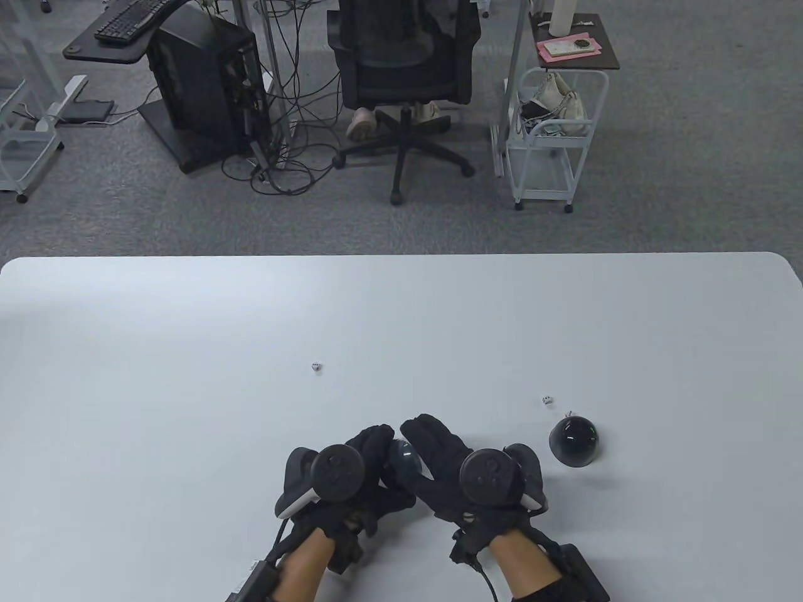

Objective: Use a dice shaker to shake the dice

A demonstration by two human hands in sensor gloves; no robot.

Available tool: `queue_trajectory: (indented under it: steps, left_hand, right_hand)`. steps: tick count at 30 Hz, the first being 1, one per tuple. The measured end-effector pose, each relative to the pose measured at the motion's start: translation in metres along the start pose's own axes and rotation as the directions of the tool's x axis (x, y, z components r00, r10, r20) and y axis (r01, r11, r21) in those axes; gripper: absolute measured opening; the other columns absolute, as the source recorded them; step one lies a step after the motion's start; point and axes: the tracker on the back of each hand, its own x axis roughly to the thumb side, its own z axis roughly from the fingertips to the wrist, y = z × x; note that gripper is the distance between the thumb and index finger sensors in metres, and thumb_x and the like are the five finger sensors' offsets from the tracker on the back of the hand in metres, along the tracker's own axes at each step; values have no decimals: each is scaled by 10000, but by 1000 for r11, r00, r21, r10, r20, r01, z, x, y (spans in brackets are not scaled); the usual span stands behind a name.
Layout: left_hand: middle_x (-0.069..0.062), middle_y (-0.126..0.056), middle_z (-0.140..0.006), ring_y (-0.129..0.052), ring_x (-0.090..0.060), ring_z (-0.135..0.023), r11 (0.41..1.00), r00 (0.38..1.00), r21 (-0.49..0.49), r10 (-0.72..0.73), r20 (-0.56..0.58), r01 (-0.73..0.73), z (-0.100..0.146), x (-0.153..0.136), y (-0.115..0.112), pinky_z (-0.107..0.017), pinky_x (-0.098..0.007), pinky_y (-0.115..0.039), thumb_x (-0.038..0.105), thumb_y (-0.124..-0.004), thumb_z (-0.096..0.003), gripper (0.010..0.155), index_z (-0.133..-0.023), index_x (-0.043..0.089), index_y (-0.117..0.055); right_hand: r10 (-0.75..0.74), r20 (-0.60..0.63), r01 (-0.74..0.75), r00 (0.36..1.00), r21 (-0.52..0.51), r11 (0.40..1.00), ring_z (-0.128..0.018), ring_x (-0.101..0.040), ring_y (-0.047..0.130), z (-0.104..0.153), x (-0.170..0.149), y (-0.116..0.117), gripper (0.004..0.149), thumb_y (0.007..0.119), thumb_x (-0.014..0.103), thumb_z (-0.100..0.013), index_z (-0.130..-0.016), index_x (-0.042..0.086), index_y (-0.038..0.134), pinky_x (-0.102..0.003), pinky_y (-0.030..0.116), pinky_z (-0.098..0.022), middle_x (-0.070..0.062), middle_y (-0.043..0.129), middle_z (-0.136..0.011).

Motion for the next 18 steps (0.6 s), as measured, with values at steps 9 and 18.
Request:
queue_trajectory:
  steps: [9,18]
  left_hand:
    - [-197,-576,-1098,-717,-433,-972,1000,999,2,22,-29,-22,0,-3,3,-653,-651,-669,678,-951,-379,1038,-1090,153,-407]
    - [-205,-591,-1085,-732,-435,-955,999,996,30,15,-87,-12,2,-16,9,-644,-650,-676,682,-951,-378,1040,-1084,137,-416]
  right_hand:
    - [-137,-18,134,990,-137,981,-908,-520,718,0,-11,-8,659,814,409,-567,-1104,183,507,-634,703,-631,-269,517,-1084]
    - [362,-470,-405,805,10,914,-912,-542,699,6,-44,-30,657,824,399,-581,-1117,181,511,-643,688,-631,-288,502,-1097]
